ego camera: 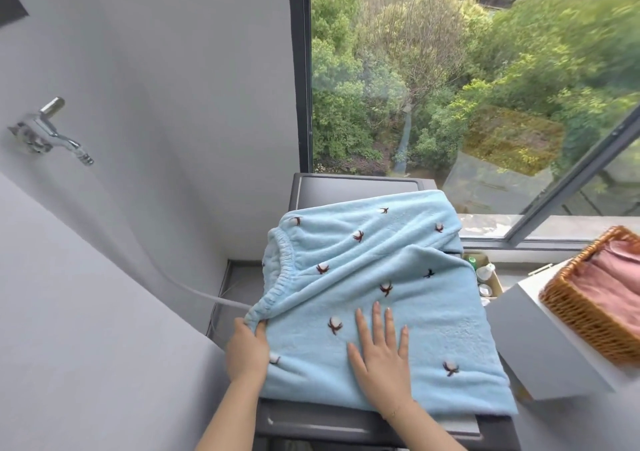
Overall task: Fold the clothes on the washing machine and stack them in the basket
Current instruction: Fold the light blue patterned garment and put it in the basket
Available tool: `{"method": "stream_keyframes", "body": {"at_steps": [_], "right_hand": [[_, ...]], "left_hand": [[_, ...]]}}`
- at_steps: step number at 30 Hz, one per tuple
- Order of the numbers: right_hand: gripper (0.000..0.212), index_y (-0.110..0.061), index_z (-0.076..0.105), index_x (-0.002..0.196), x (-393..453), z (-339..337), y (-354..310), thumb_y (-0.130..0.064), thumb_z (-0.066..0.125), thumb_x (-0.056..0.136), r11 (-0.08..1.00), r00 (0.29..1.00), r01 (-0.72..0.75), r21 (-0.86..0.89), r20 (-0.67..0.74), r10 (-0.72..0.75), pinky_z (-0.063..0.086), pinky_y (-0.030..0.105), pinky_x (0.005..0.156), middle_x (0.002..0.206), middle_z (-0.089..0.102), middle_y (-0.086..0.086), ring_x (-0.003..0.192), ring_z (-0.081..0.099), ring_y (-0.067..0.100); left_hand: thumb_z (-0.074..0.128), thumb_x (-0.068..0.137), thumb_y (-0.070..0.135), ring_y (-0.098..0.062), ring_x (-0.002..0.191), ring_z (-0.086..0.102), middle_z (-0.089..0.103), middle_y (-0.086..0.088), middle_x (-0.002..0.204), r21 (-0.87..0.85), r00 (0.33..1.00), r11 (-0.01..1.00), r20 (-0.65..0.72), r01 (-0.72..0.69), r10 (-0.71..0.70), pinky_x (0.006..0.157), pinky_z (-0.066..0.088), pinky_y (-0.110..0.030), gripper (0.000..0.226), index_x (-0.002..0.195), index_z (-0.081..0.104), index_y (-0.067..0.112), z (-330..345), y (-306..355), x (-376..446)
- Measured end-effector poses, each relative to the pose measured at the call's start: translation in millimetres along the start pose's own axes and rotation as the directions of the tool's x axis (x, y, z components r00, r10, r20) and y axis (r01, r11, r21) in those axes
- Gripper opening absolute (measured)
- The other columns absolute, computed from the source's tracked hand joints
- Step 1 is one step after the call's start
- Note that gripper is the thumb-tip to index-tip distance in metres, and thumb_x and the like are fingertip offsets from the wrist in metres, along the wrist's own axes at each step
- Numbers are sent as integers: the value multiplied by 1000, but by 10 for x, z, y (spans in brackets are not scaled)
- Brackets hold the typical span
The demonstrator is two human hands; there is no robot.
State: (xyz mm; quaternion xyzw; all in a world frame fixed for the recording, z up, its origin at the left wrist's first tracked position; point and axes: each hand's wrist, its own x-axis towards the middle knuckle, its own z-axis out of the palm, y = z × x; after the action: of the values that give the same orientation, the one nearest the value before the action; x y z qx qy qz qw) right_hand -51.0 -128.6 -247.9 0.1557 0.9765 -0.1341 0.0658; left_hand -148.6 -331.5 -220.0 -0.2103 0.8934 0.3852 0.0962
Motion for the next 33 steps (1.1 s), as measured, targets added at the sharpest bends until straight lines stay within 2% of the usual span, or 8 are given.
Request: {"method": "stream_keyframes", "body": {"at_steps": [7, 10, 13, 16, 21, 24, 28, 33], "right_hand": [[60, -32, 37, 146, 217, -429, -132, -55, 30, 91, 920, 998, 57, 387, 5, -64, 19, 28, 114, 158, 24, -7, 144, 23, 15], [58, -23, 52, 137, 355, -570, 107, -45, 30, 88, 924, 986, 32, 381, -164, 34, 23, 32, 115, 153, 36, -2, 142, 31, 17], [54, -19, 54, 136, 286, -383, 428, -36, 31, 89, 982, 984, 24, 188, -178, 10, 20, 37, 114, 151, 37, 3, 139, 37, 24], [56, -26, 35, 149, 115, -210, 625, -40, 32, 94, 999, 996, -15, 34, -88, 18, 12, 43, 115, 157, 27, 0, 145, 22, 22], [63, -29, 32, 149, 112, -177, 705, -52, 33, 91, 989, 980, -147, 7, -132, 146, -5, 44, 117, 158, 26, 0, 146, 18, 26], [56, -19, 57, 133, 267, -300, 640, -41, 39, 84, 974, 962, -148, 170, -203, 182, 14, 44, 116, 146, 47, 6, 136, 41, 30], [40, -11, 72, 103, 758, -784, 538, -24, 43, 79, 867, 947, -31, 498, -262, 184, 46, 38, 95, 107, 69, 5, 105, 63, 26], [20, -17, 70, 97, 1498, -1269, 455, -10, 54, 88, 808, 982, -10, 589, -148, 120, 43, 26, 79, 96, 66, -7, 86, 58, 11]], "left_hand": [[61, 84, 2, -45, 112, 46, 47, -29, 124, 67, 968, 997, -252, 23, -5, 90, 40, -50, 41, 123, 50, 4, -86, 128, 278], [55, 71, -13, -44, 112, 46, 45, -27, 130, 220, 888, 930, -298, -294, 351, 87, 43, -53, 62, 131, 50, 3, 114, 285, 81], [49, 87, 11, -34, 127, 43, 42, -16, 143, 314, 788, 758, -47, -572, 614, 102, 37, -49, 49, 136, 48, 14, 451, 287, -185], [19, 98, 48, -28, 140, 33, 35, -10, 153, 462, 820, 696, 137, -549, 556, 111, 21, -50, 56, 146, 39, 25, 603, 157, -237], [22, 98, 52, -30, 145, 23, 23, -8, 159, 510, 938, 799, 49, -318, 342, 111, 24, -58, 57, 151, 16, 36, 547, 166, -2], [34, 100, 42, -27, 148, 10, 9, -7, 162, 415, 980, 888, 37, -195, 198, 116, 11, -57, 62, 153, 5, 34, 495, 350, 80], [58, 87, 16, -30, 143, 24, 25, -12, 156, 189, 960, 954, -112, -235, 258, 114, 20, -53, 64, 147, 34, 15, 430, 890, 230], [63, 86, 22, -33, 130, 40, 43, -14, 143, -51, 976, 976, -57, -212, 209, 105, 36, -43, 60, 140, 41, 9, 439, 1575, 777]]}}
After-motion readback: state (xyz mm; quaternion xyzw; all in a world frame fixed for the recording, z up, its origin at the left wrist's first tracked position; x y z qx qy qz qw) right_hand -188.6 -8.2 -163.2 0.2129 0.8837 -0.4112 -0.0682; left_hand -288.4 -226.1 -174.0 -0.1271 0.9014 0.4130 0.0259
